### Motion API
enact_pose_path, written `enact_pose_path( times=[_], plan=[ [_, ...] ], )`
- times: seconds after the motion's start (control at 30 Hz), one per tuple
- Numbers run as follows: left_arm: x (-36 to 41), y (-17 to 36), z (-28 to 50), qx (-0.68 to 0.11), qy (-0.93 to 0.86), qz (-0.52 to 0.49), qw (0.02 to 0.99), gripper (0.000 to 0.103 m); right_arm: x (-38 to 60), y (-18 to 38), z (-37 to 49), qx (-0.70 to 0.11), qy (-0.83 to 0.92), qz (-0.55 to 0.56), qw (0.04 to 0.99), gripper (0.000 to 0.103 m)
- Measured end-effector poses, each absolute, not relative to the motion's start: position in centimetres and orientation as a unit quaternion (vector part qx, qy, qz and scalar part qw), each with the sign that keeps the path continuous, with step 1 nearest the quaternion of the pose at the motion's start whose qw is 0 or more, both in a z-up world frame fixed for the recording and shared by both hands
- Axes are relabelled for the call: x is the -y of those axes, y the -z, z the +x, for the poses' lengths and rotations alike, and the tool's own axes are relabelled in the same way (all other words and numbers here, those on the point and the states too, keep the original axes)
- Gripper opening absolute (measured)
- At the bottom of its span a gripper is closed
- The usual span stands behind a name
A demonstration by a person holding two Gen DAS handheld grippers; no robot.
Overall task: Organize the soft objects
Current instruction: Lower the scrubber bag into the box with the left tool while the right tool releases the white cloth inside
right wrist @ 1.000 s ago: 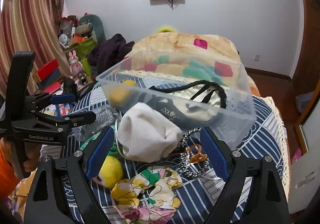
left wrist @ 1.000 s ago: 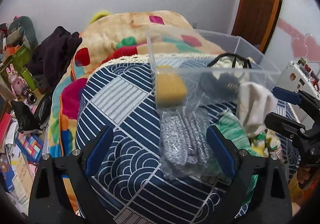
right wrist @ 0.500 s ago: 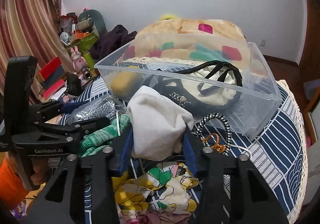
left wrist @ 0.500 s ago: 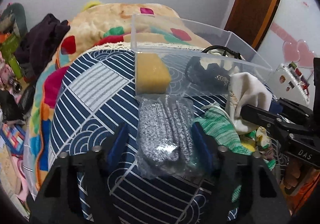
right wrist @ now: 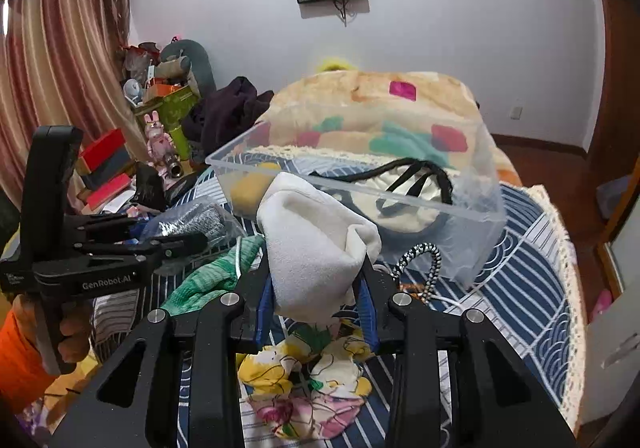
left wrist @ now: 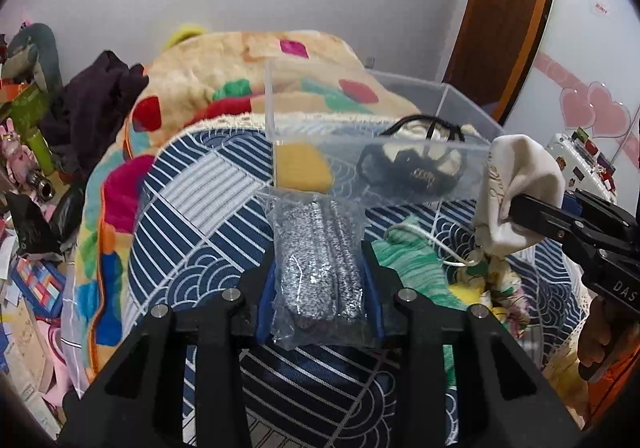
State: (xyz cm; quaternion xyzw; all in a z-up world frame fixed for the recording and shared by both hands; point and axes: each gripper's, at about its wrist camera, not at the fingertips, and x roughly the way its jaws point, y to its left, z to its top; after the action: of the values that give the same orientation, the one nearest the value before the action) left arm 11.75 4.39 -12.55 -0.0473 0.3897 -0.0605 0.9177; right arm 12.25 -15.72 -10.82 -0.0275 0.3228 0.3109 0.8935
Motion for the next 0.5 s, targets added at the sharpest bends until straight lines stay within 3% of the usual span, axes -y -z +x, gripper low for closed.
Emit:
enact_pose_path(
  times=[0.5],
  plan=[
    [-5.2, 8.3, 11.0, -0.337, 0.056, -0.056, 0.938, 0.037, 17.1, 7.7, 12.2, -0.277, -0.313, -0.001, 0.909, 0.032]
  ],
)
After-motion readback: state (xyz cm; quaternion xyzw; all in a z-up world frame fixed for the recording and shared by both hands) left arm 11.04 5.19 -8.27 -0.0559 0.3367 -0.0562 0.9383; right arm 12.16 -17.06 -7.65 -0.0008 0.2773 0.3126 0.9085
